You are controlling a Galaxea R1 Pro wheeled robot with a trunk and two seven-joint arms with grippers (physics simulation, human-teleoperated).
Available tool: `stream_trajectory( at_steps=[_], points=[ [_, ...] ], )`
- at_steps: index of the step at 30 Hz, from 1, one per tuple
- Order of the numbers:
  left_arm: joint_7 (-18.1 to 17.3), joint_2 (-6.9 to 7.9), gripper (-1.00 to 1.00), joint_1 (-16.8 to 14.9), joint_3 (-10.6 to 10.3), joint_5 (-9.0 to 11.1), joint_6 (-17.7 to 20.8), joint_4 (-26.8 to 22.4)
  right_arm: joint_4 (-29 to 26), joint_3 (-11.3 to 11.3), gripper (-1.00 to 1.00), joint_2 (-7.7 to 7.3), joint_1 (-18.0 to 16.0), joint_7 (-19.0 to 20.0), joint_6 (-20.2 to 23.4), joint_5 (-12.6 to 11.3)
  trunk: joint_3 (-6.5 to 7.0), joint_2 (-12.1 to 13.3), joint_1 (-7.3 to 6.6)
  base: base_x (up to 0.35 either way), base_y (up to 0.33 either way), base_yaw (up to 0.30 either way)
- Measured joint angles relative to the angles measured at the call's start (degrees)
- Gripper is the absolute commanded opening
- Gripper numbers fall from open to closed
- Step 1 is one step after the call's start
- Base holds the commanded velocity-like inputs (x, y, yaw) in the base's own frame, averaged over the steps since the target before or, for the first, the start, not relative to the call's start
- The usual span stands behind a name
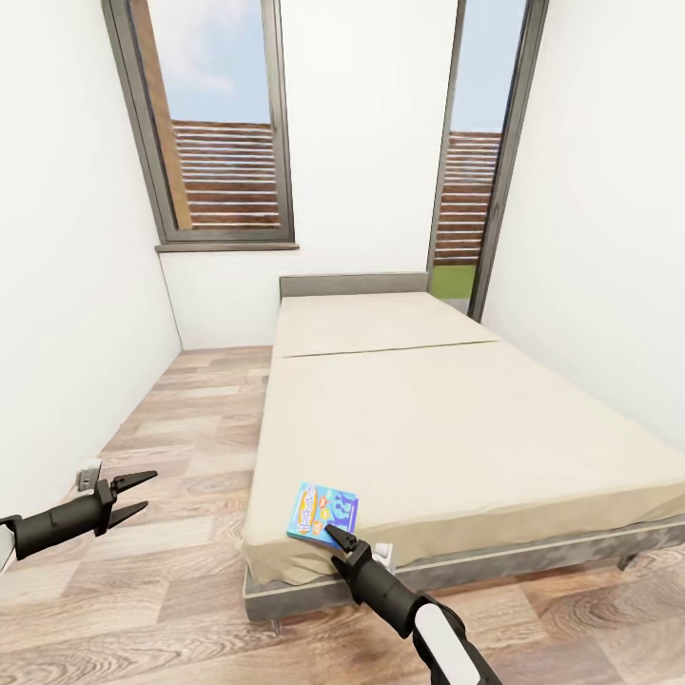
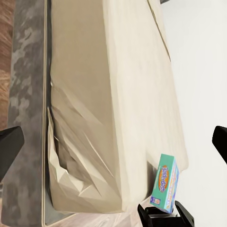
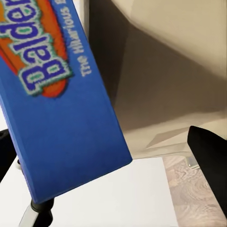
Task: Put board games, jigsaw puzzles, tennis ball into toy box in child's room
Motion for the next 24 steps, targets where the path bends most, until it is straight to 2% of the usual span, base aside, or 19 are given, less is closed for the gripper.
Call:
stream_trajectory(
  at_steps=[18,24],
  points=[
    [-0.1,0.06,1.00,0.0,0.1,0.0,0.0,0.0,0.0,0.0,1.00,0.00,0.0,-0.1,0.0,0.0,0.00,0.0,0.00,0.000,0.000,0.000],
    [-0.1,0.06,1.00,0.0,1.6,0.0,0.1,0.0,0.0,0.0,1.00,0.00,0.0,0.0,0.0,0.0,0.00,0.0,0.00,0.000,0.000,0.000]
  ],
)
